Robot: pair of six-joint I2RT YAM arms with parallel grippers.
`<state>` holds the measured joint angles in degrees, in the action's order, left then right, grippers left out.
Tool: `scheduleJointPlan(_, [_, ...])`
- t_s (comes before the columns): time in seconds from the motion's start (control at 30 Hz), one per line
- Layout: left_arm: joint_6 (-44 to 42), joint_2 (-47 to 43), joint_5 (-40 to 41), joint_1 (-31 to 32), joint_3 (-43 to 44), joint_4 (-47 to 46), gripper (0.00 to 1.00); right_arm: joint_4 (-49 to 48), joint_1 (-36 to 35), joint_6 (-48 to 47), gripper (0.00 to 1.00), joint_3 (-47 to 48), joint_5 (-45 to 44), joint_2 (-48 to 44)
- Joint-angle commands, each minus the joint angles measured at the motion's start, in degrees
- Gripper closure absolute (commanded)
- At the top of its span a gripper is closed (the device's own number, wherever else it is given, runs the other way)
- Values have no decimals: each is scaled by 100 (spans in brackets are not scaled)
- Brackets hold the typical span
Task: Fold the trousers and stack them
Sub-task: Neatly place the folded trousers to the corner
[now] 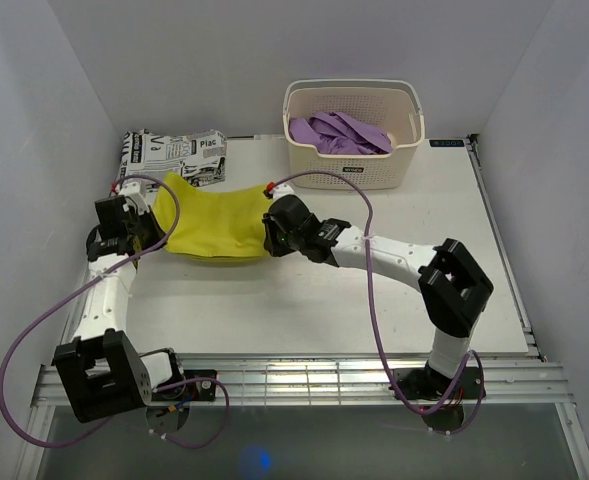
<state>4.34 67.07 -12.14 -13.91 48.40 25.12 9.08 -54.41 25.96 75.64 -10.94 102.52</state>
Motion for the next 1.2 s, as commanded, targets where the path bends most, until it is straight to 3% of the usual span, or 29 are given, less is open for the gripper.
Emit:
scheduleJointPlan(0.0, [-355, -229, 169, -252, 573, -657, 100, -495, 1, -968, 92, 697, -664, 31])
scheduleJointPlan(0.37, [-74, 245, -236, -683, 1839, -1685, 100, -1663, 1, -2287, 92, 1892, -725, 373])
scheduleJointPlan(0.63, [348, 1237, -61, -859, 2120, -3460, 100, -3113, 132, -3473, 92, 3630, -409, 2024])
scheduleJointPlan(0.77, [497, 1853, 115, -946, 2165, -4128, 100, -3622, 308, -3711, 92, 4967, -514, 3193])
scheduleJointPlan(0.97, [814, 2819, 282, -1096, 2042, -5385, 100, -5178, 554, -3949, 92, 6364, -321, 4855])
scheduleJointPlan(1.17, [990, 3776, 388, -1201, 2094, -6440, 100, -5934, 844, -3659, 92, 6498, -198, 5594])
